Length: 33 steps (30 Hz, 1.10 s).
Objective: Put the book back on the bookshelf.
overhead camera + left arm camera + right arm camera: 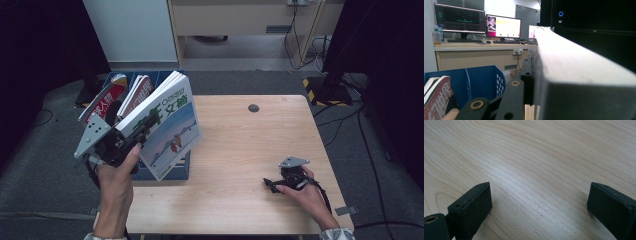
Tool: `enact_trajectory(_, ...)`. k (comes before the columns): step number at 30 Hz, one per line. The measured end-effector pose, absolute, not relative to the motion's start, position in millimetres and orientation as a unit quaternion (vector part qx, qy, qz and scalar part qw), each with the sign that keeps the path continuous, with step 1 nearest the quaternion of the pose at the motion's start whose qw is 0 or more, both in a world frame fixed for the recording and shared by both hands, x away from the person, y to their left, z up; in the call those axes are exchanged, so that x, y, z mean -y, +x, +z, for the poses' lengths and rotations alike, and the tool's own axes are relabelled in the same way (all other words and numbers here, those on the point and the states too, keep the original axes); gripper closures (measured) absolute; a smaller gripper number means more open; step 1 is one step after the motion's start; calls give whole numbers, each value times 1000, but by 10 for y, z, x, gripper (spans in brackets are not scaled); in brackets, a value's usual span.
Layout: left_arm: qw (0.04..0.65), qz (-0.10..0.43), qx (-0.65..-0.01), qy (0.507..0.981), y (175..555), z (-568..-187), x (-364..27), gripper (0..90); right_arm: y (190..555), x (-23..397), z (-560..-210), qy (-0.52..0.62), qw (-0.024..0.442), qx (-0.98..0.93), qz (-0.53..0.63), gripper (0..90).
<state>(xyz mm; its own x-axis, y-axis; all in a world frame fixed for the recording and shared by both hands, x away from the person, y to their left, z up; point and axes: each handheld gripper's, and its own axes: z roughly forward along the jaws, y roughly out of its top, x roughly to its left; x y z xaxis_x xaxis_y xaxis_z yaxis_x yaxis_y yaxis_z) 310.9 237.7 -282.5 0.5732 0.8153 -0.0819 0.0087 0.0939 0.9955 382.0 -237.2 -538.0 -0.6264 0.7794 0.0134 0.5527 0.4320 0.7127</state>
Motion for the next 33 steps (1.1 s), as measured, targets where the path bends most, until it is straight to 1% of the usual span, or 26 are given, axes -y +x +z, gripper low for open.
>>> enact_trajectory(33, 650, 319, -363, 587, 3103, -2869, -2561, 737, 3820, 2372, -5380, 401, 161, -831, 351, 61)
